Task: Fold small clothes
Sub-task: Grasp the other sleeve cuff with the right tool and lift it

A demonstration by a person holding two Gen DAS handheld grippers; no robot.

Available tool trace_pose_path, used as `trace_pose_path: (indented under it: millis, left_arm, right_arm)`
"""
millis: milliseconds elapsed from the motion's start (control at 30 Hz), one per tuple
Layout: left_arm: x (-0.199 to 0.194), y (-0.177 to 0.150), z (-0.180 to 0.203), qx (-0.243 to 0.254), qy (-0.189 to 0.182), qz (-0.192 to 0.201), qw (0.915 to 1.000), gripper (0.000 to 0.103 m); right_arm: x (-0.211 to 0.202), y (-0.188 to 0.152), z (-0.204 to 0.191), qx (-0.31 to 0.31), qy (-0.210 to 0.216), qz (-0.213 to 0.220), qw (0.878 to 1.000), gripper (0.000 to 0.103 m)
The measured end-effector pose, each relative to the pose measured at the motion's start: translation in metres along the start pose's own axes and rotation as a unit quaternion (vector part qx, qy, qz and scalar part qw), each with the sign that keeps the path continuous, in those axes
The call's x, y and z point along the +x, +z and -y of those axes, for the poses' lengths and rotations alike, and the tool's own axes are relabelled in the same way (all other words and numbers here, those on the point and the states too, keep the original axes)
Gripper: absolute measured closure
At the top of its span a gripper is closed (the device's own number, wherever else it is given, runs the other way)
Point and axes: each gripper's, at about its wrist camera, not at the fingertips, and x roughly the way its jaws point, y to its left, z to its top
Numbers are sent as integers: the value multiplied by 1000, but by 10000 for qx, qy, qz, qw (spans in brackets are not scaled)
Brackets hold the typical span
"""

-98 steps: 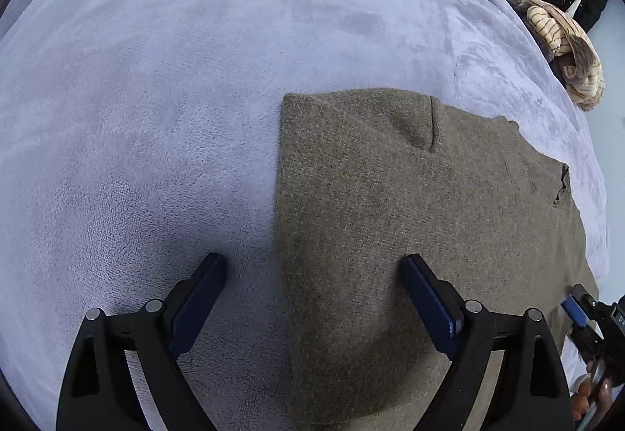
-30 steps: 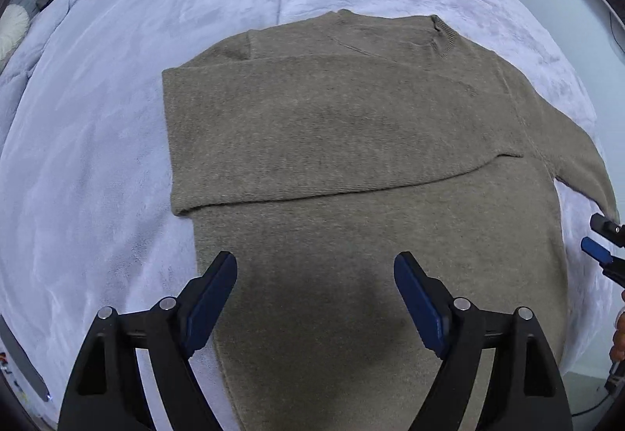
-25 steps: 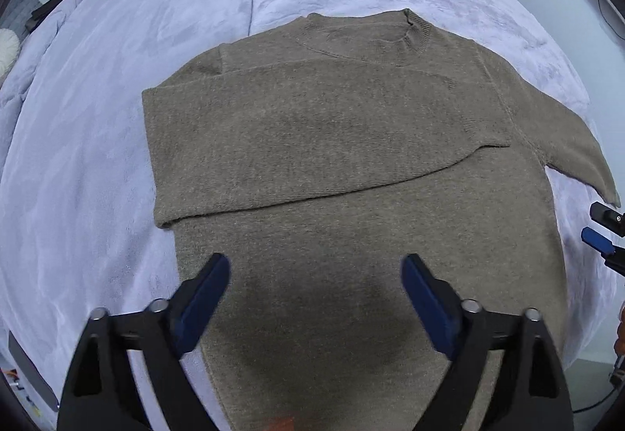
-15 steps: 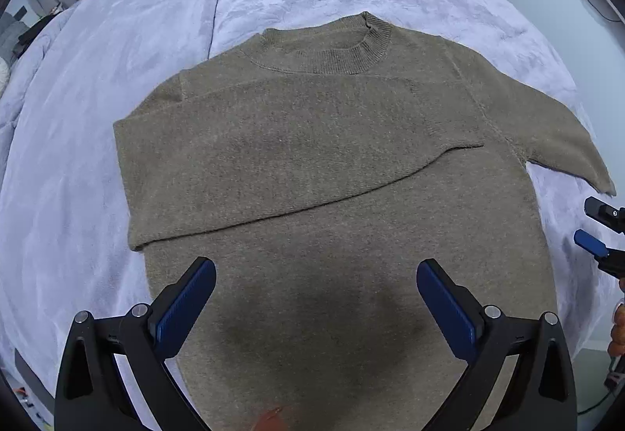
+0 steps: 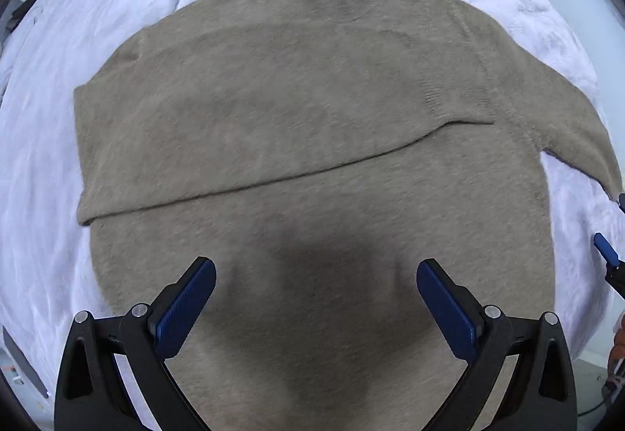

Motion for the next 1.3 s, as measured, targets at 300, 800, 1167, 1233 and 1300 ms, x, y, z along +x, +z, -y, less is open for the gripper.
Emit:
trace_pose_path:
  millis: [300, 800, 1167, 1233, 1300]
  left_arm:
    - [2, 24, 75, 552, -260, 276, 9978, 0]
    - [13, 40, 124, 721, -359, 332, 9962, 0]
    - [10, 52, 94, 451, -462, 404, 9971, 0]
    - [8, 54, 85, 404, -428, 436, 9973, 0]
    - [5, 55, 75, 307, -446, 467, 9974, 0]
  right_arm:
    - [-38, 51, 72, 1383, 503, 1076, 9832, 17]
    - [-34, 102, 104, 1863, 1035, 1612, 9636, 16]
    - [-27, 105, 94, 2259, 2338, 1427, 9349, 93]
    - [-26, 109, 67, 1867, 2535, 1283, 9404, 93]
    - [-24, 113, 35, 1401, 2670, 1107, 9470, 93]
